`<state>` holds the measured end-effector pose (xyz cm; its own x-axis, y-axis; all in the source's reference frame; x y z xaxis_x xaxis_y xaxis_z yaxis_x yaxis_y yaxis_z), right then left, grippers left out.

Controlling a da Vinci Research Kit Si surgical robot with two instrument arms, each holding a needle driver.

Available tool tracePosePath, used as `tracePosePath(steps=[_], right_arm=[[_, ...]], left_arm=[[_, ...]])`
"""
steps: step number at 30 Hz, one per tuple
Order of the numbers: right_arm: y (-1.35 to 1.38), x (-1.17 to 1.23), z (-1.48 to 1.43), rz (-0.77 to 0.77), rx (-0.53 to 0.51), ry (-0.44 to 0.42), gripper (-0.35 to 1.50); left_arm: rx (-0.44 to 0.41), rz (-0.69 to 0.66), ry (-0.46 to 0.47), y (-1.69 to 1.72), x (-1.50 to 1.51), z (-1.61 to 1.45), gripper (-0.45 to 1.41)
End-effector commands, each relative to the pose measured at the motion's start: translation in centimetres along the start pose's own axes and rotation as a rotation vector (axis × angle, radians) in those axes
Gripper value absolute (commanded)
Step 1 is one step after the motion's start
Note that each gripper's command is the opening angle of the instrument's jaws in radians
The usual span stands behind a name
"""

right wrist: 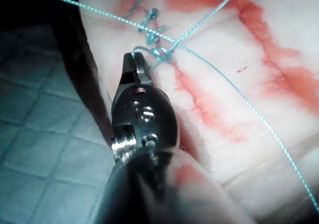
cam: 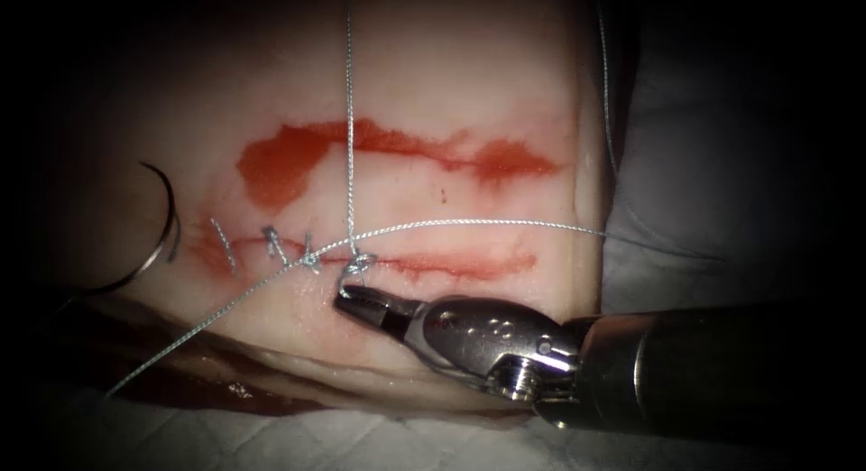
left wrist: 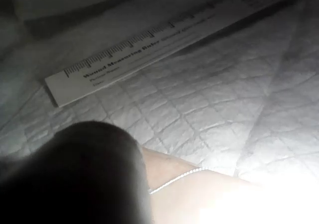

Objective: Wound Closure

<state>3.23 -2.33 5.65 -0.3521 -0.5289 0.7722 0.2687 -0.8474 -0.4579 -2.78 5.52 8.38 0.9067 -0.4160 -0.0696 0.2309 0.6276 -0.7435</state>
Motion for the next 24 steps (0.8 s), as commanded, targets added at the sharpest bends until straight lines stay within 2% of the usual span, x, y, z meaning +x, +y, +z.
tracePosePath(steps=[1,3,8,14,15,21,24], right_arm=[[0.03,0.0,0.11,-0.003,-0.006,-0.004,-0.35],[0.07,0.05,0.15,-0.059,-0.036,0.0,-0.35],[0.12,0.16,0.21,-0.137,-0.069,0.023,-0.35],[0.21,0.24,0.31,-0.17,-0.11,0.021,-0.35],[0.23,0.24,0.32,-0.175,-0.122,0.021,-0.35],[0.24,0.25,0.32,-0.193,-0.132,0.02,-0.35],[0.28,0.26,0.33,-0.215,-0.145,0.018,-0.35]], left_arm=[[0.0,-0.003,-0.002,0.03,-0.09,0.05,-0.45],[-0.001,-0.008,-0.014,0.02,-0.28,0.04,-0.45],[-0.021,-0.008,-0.024,-0.02,-0.46,0.02,-0.45],[-0.121,-0.016,-0.062,0.13,-0.68,0.06,-0.45],[-0.135,-0.016,-0.075,0.29,-0.7,0.11,-0.45],[-0.203,-0.023,-0.092,0.54,-0.64,0.19,-0.45],[-0.249,0.015,-0.083,0.69,-0.56,0.24,-0.45]])
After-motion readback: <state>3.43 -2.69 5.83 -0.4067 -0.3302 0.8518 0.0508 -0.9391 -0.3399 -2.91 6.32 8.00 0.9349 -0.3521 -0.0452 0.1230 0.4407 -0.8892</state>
